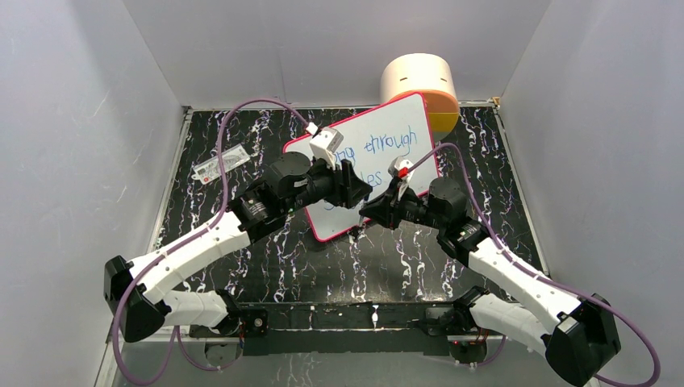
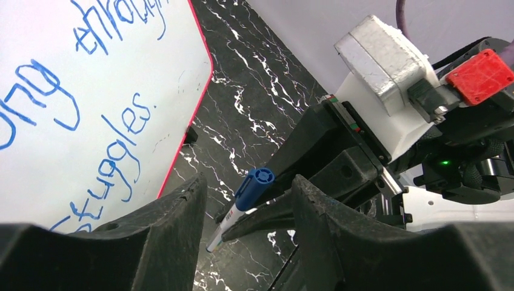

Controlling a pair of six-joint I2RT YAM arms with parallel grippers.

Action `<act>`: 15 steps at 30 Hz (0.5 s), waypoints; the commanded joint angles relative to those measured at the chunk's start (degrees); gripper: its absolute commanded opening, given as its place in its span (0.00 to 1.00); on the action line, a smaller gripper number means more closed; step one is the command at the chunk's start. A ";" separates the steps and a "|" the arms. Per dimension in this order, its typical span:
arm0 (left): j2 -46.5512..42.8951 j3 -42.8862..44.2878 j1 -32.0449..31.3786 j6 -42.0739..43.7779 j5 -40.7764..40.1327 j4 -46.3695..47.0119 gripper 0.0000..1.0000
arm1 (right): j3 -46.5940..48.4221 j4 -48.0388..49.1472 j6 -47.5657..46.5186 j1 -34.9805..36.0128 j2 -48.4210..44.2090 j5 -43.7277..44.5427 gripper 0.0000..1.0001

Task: Write a sentence on the whiteboard
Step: Close the whiteboard marker.

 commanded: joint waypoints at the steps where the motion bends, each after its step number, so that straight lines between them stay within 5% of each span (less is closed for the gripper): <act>1: 1.32 0.16 0.28 2.05 1.91 2.76 0.50 | 3.70 1.82 0.25 0.20 -0.02 -2.75 0.00; 9: 2.77 -0.36 0.32 2.89 4.14 3.79 0.41 | 3.82 2.54 0.67 0.20 0.27 -3.21 0.00; 15: 2.84 -1.93 0.33 2.58 5.50 3.36 0.10 | 3.56 4.71 1.46 0.14 -0.33 -2.31 0.00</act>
